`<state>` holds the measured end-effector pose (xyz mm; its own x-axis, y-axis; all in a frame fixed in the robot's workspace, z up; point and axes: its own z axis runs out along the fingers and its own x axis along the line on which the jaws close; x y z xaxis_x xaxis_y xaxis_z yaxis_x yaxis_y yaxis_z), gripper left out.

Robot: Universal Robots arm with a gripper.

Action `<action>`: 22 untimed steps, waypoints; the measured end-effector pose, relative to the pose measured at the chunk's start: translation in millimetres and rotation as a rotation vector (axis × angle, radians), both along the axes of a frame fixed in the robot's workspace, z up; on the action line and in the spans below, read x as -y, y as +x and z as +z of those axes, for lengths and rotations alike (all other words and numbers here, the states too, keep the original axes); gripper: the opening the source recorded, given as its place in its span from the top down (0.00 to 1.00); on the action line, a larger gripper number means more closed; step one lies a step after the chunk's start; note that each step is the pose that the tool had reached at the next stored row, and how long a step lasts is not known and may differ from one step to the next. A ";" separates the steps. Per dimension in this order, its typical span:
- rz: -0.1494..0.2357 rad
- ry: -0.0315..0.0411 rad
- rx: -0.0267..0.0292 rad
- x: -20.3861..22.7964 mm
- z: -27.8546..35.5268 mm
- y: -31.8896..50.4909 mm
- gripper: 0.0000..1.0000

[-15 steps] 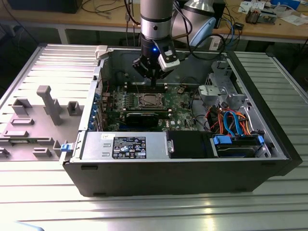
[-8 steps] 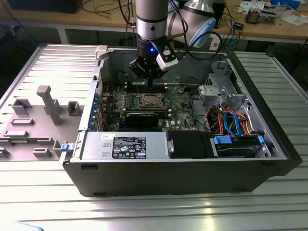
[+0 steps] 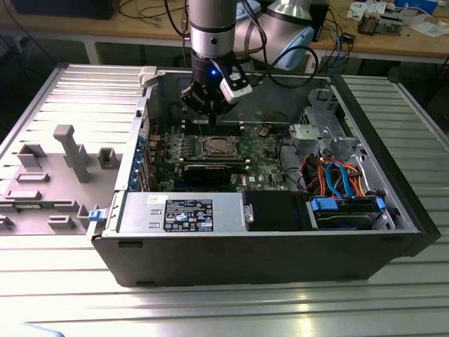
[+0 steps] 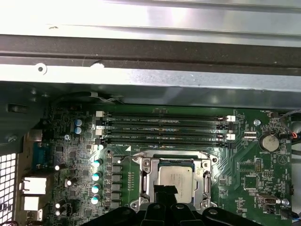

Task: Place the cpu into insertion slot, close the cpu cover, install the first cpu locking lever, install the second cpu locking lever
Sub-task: 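Install the first cpu locking lever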

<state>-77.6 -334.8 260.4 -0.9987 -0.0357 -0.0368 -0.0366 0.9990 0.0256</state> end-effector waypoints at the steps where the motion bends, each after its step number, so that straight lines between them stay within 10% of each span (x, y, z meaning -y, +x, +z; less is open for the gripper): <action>1: 0.000 0.0000 0.0000 0.0 0.0 0.0 0.89; 22: 0.001 0.0020 0.0000 0.0 -0.4 -22.7 0.89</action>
<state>-100.3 -334.8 260.0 -0.9987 -0.0364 -0.0369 -0.0374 0.9989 0.0276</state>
